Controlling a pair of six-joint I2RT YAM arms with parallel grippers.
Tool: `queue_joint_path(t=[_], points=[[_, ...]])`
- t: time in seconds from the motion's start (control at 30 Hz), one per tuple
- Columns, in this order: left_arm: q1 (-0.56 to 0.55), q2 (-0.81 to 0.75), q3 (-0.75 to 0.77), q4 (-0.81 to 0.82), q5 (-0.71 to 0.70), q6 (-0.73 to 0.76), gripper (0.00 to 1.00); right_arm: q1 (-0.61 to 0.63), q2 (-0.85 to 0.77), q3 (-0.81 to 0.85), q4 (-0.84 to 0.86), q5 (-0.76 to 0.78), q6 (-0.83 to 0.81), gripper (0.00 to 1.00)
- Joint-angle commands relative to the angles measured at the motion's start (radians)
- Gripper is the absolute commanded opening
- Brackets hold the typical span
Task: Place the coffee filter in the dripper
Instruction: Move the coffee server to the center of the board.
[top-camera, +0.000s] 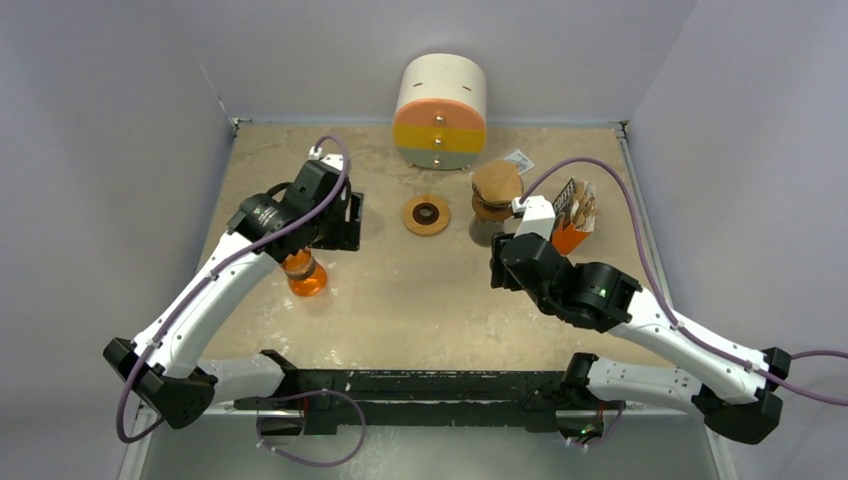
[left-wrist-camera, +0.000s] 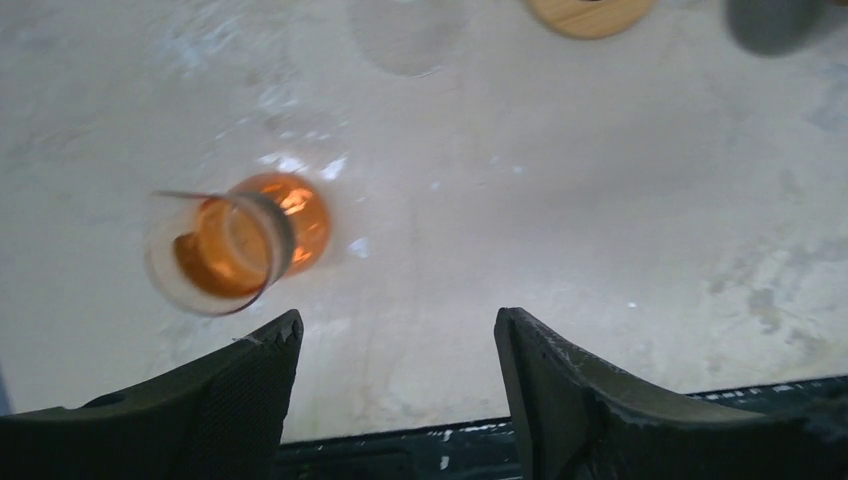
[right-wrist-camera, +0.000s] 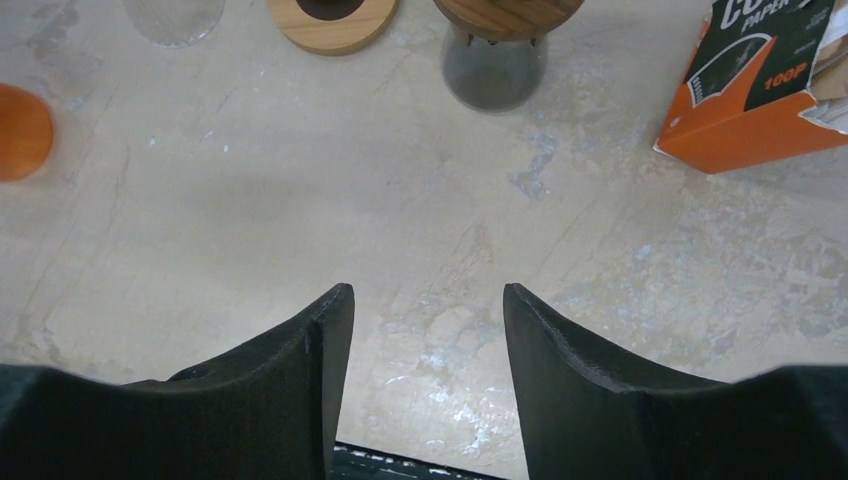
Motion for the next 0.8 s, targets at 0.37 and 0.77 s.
queue_joint_path(t=[0.37, 0.77], points=[[0.434, -0.166, -0.17, -0.016, -0.107, 0.091, 0.73, -0.002, 0.054, 0.017, 0.102, -0.071, -0.054, 0.6], [0.596, -0.125, -0.261, 0.052, 0.023, 0.08, 0.61, -0.003, 0.047, 0.022, 0.1, -0.076, -0.097, 0.6]])
